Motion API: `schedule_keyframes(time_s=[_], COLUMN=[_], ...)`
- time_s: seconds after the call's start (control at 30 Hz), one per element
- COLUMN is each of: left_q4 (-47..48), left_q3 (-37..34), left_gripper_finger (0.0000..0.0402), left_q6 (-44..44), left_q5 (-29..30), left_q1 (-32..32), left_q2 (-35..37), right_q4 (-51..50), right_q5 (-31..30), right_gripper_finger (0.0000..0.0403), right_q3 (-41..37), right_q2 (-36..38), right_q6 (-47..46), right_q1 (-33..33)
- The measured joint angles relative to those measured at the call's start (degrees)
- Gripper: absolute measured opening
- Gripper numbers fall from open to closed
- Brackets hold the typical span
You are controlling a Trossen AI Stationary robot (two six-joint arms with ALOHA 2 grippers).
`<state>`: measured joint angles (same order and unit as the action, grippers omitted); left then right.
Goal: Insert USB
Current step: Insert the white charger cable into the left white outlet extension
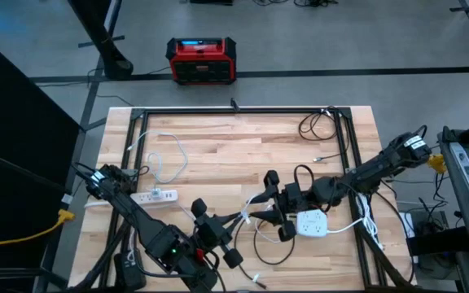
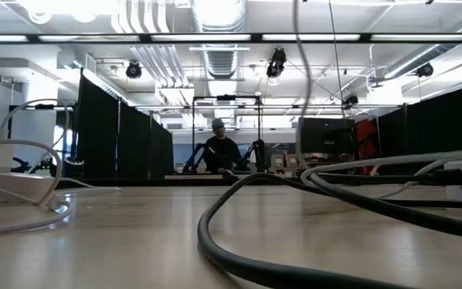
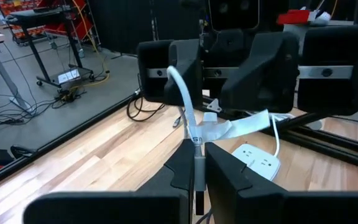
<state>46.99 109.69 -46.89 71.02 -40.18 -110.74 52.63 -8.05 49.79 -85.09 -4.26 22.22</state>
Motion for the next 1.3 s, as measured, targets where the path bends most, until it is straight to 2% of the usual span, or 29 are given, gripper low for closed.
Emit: schedule_keyframes(time_s=[0.4, 0.57, 0.83, 0.93, 1.03, 1.17, 1.3], left_q4=[-0.18, 0.00, 0.13, 0.07, -0.03, -0.55, -0.66], left_q3=[-1.23, -1.63, -1.91, -1.91, -1.90, -1.89, -1.89], left_gripper_finger=[0.0012, 0.0012, 0.0012, 0.0012, 0.0012, 0.0013, 0.0034], left_q6=[-0.02, -0.02, 0.08, 0.11, 0.11, 0.13, 0.16], left_q5=[-0.15, -0.12, -0.19, -0.19, -0.24, -3.38, -6.12], left_q1=[0.26, 0.99, 1.30, 1.29, 1.33, 2.18, 3.22], left_q2=[0.00, 0.00, -0.02, -0.02, -0.02, -0.02, -0.02], right_q4=[-10.05, -12.89, -19.02, -19.67, -19.84, -19.91, -21.44], right_q5=[6.52, 6.93, 7.03, 7.83, 11.07, 13.65, 14.77], right_gripper_finger=[0.0115, 0.0100, 0.0007, 0.0006, 0.0002, 0.0001, 0.0000], right_q3=[9.13, 11.08, 13.25, 13.93, 14.54, 14.75, 14.75], right_q2=[-2.80, -2.42, -2.33, -2.33, -2.33, -2.33, -2.33], right_q6=[0.29, 0.42, 1.78, 1.36, 1.32, 0.85, 0.43], right_q1=[-0.19, -0.15, -0.10, -0.06, -0.09, 0.00, 0.04])
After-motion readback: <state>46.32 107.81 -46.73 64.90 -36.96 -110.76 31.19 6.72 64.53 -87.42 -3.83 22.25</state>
